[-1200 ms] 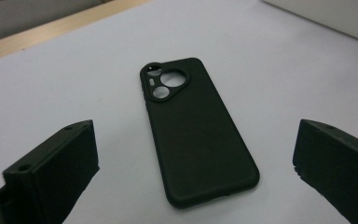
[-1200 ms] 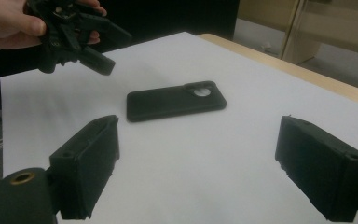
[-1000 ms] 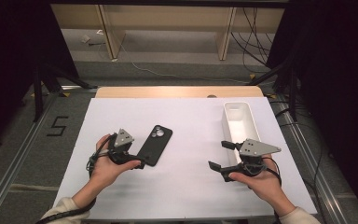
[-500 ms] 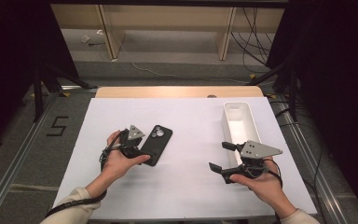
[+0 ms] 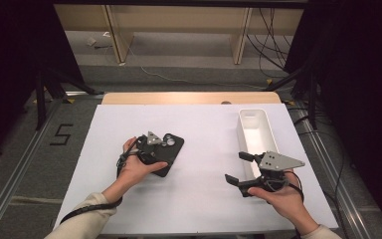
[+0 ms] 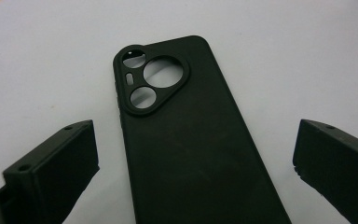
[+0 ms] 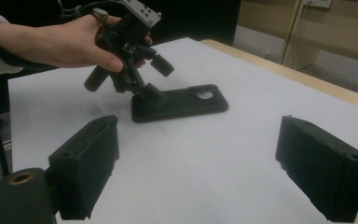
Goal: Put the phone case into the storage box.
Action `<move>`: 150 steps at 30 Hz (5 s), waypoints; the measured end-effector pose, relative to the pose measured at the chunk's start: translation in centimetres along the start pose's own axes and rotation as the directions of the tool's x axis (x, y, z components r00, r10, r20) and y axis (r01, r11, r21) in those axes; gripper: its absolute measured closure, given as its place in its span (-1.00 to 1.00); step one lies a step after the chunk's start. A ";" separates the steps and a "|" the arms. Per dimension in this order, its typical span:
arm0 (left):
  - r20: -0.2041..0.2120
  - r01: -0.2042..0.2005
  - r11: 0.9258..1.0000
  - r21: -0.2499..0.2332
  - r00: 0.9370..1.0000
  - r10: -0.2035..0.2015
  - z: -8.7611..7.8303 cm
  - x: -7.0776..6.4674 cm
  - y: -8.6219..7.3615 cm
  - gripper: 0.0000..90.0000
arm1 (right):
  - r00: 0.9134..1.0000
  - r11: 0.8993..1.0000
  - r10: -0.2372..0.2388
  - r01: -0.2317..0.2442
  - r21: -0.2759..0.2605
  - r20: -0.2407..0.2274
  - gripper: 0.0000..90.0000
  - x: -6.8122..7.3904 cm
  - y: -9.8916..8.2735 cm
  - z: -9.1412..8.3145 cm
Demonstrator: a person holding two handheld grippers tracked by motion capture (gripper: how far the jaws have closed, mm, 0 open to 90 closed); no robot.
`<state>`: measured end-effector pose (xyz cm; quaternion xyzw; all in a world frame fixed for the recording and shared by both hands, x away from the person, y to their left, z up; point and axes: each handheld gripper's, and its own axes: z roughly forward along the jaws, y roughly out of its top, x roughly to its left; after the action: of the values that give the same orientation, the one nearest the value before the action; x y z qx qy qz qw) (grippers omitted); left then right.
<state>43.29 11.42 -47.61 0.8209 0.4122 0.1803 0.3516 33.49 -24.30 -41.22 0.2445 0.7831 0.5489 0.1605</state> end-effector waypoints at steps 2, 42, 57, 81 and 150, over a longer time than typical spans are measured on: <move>-0.005 0.007 1.000 0.006 1.000 -0.007 0.4 0.1 0.1 -1.00 | 1.000 1.000 0.002 -0.002 0.001 0.001 -0.68 0.0 0.0 0.0; 0.011 0.037 0.984 0.177 0.999 -0.040 3.4 0.6 0.9 -1.00 | 1.000 1.000 0.001 -0.001 -0.002 -0.020 -0.67 0.3 -0.1 0.1; 0.016 0.038 0.980 0.198 0.999 -0.042 3.4 0.7 1.1 -0.99 | 1.000 1.000 -0.001 0.001 0.004 -0.027 -0.66 0.3 -0.2 0.2; -0.012 0.062 0.976 0.211 0.998 -0.060 2.8 0.0 1.4 -0.71 | 1.000 1.000 0.002 -0.002 0.004 -0.030 -0.66 0.3 -0.3 0.3; 0.027 0.065 0.996 -0.062 0.998 -0.063 -2.1 -1.8 2.7 -0.62 | 0.998 0.997 0.060 -0.061 -0.055 -0.009 -0.66 0.0 0.7 0.8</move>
<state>42.50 9.78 -44.20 0.7980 0.4279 0.1714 0.3882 34.05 -23.46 -40.88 0.2617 0.7605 0.5756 0.1478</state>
